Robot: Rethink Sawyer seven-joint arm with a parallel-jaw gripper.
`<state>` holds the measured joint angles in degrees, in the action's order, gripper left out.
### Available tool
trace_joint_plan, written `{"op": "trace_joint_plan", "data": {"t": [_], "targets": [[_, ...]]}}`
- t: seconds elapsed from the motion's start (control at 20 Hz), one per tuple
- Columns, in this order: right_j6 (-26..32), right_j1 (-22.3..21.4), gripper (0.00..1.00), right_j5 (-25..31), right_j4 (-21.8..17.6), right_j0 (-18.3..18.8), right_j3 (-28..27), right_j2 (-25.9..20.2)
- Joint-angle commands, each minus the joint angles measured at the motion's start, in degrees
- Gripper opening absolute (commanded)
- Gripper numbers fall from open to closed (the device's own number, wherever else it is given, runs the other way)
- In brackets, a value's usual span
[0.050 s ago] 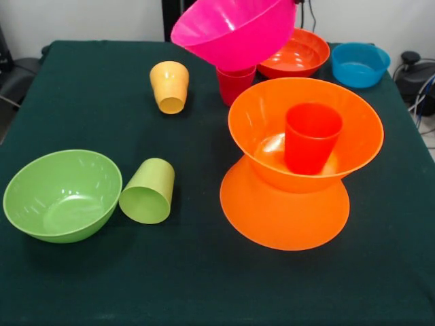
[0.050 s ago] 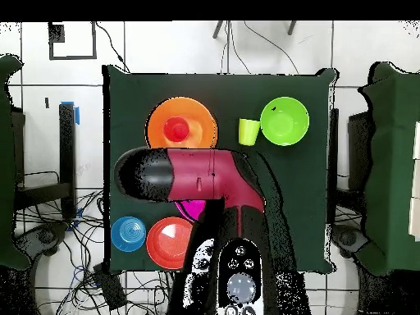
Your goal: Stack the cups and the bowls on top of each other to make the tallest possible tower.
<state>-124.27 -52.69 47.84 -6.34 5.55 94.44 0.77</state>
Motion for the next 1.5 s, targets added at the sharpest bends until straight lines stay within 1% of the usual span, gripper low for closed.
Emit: {"op": "trace_joint_plan", "data": {"t": [0.05,0.2,0.35,0.55,0.65,0.75,0.9,1.2,1.5], "targets": [[3.73,-5.18,0.0,10.12,0.5,2.31,1.49,-1.71],[5.62,-7.92,0.0,15.78,-0.47,2.82,-1.51,-1.95],[6.91,-10.19,0.0,19.09,-0.71,3.72,-2.64,-2.52],[7.74,-11.66,0.0,19.71,-0.44,4.94,-2.05,-3.39],[7.07,-12.2,0.0,20.13,-0.78,4.72,-2.12,-3.58],[5.86,-12.74,0.0,21.81,-1.27,4.08,-3.31,-3.81],[4.52,-12.42,0.0,23.07,-1.43,3.7,-4.66,-4.3],[1.35,-9.7,0.0,19.54,-2.35,2.15,-4.55,-4.52],[-0.77,-6.44,0.0,21.89,-2.65,1.0,-9.39,-5.07]]}}
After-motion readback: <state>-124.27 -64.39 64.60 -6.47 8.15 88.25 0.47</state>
